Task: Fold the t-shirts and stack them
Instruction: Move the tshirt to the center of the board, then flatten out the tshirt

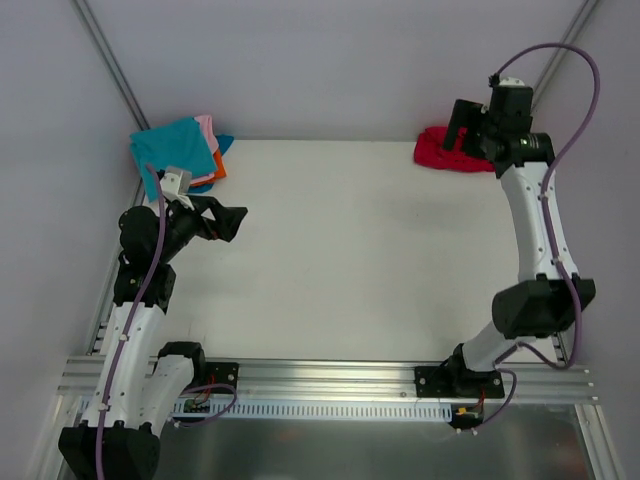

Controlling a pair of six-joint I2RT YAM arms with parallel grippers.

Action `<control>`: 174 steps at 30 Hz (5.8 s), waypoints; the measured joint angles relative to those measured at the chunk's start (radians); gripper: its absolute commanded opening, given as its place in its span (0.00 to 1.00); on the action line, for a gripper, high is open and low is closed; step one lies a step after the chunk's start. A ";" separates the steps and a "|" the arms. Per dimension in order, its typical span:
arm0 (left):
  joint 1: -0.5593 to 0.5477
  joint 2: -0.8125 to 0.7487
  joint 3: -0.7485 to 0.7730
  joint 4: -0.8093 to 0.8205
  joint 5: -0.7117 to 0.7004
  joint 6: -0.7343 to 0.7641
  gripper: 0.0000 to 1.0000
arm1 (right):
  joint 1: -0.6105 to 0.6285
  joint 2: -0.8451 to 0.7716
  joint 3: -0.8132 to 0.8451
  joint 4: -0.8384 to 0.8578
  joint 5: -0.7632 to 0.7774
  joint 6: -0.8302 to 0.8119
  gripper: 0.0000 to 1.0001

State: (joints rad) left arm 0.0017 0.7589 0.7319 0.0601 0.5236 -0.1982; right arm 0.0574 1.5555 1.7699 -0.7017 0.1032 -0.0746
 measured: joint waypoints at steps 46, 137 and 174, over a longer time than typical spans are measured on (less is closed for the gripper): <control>0.137 0.061 -0.002 0.132 0.200 -0.101 0.99 | -0.206 1.028 0.474 0.476 -0.251 0.399 0.51; -0.027 -0.163 0.190 -0.268 0.061 -0.250 0.83 | 0.492 -0.800 -0.669 0.236 -0.126 0.184 1.00; -0.526 0.888 0.373 -0.486 -0.882 -0.259 0.75 | 0.492 -0.841 -0.835 0.164 -0.087 0.132 0.99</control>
State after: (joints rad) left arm -0.5247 1.6470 1.1053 -0.4259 -0.3580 -0.4576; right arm 0.5491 0.7143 0.9344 -0.5373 0.0158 0.0570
